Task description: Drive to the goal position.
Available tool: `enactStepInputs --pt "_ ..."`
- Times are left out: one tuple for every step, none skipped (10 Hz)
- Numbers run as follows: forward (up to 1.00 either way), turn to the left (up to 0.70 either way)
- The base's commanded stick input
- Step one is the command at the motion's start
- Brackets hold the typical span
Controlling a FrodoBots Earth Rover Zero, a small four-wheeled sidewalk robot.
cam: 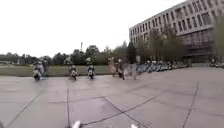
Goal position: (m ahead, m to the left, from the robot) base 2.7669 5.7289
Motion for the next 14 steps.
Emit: enactStepInputs --pt "0.00 0.70" --pt "0.00 0.70" --pt "0.00 0.70" --pt "0.00 0.70" --pt "0.00 0.70" --pt "0.00 0.70" --pt "0.00 0.70" --pt "0.00 0.70" --pt "0.00 0.70" --pt "0.00 0.70" --pt "0.00 0.70" --pt "0.00 0.70" --pt "0.00 0.70" --pt "0.00 0.70"
